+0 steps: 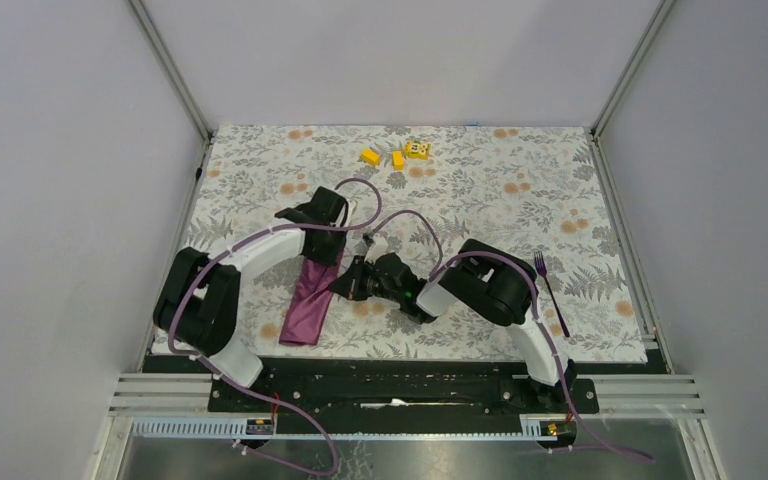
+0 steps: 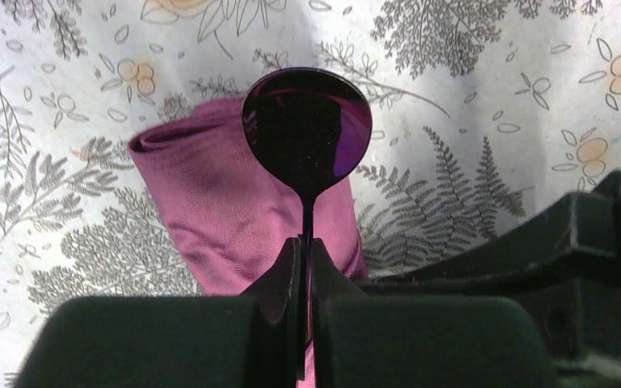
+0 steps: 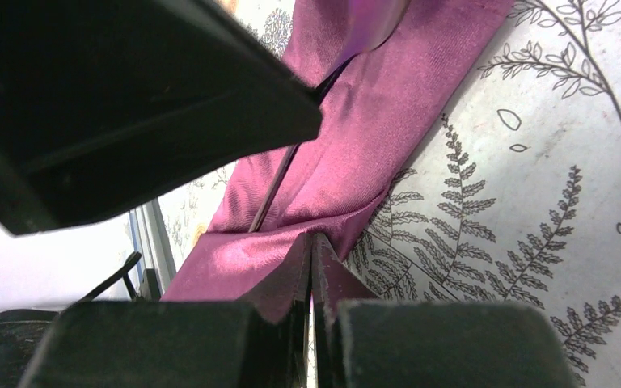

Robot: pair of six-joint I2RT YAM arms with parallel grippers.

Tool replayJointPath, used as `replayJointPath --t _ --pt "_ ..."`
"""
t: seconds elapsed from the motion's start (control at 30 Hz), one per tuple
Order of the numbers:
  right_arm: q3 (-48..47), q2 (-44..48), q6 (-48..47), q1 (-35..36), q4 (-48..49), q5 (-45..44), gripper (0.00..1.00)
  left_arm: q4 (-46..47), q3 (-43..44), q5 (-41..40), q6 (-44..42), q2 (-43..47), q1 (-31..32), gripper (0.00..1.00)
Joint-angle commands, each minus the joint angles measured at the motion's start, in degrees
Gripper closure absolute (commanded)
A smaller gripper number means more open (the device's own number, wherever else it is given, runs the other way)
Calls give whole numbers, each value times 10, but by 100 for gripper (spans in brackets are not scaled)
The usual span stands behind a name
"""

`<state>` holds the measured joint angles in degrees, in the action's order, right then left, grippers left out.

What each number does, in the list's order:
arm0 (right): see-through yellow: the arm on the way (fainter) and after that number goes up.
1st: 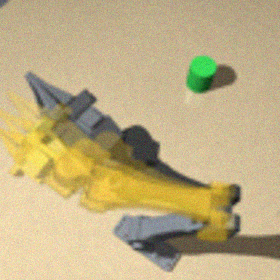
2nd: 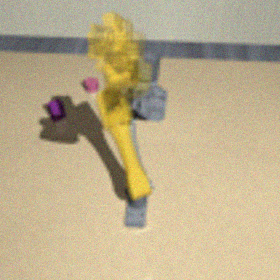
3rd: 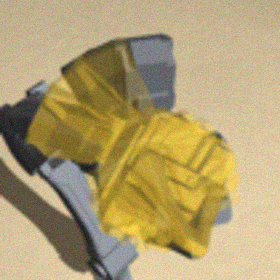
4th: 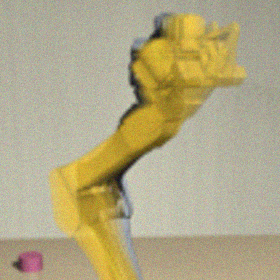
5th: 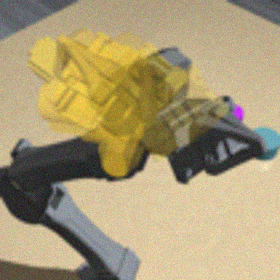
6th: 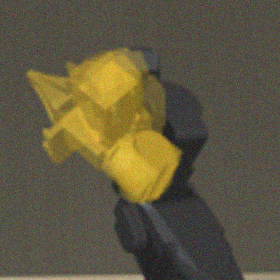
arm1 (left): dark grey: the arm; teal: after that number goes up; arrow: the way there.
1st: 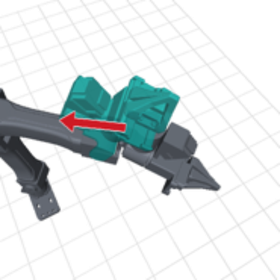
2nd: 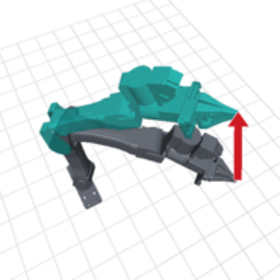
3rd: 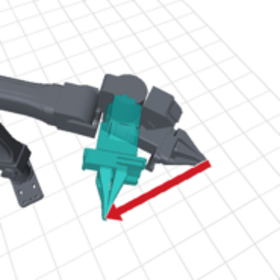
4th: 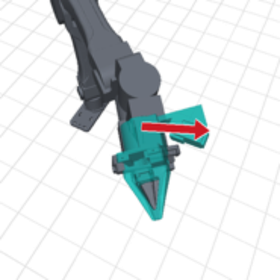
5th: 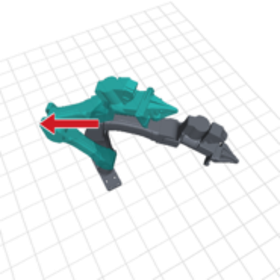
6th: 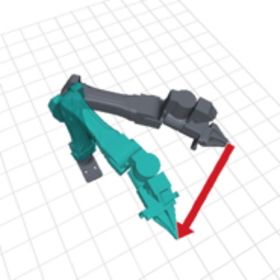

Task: Fold the napkin into a case and place the utensils inside
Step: Insert the spoon into the folded napkin.

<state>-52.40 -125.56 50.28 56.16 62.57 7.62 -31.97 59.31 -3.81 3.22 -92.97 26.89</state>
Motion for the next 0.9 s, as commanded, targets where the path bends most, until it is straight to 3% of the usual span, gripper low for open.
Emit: replayJointPath --t 0.0,0.37,0.87 --pt "-13 -9 0 3 -29 -42 100 0 -23 -8 34 52 -3 100" --pt "-17 -10 -2 3 -36 -38 100 -20 -53 -41 103 63 -12 100" --pt "-22 -10 -6 3 -43 -33 100 -56 -24 -55 66 24 -40 100"
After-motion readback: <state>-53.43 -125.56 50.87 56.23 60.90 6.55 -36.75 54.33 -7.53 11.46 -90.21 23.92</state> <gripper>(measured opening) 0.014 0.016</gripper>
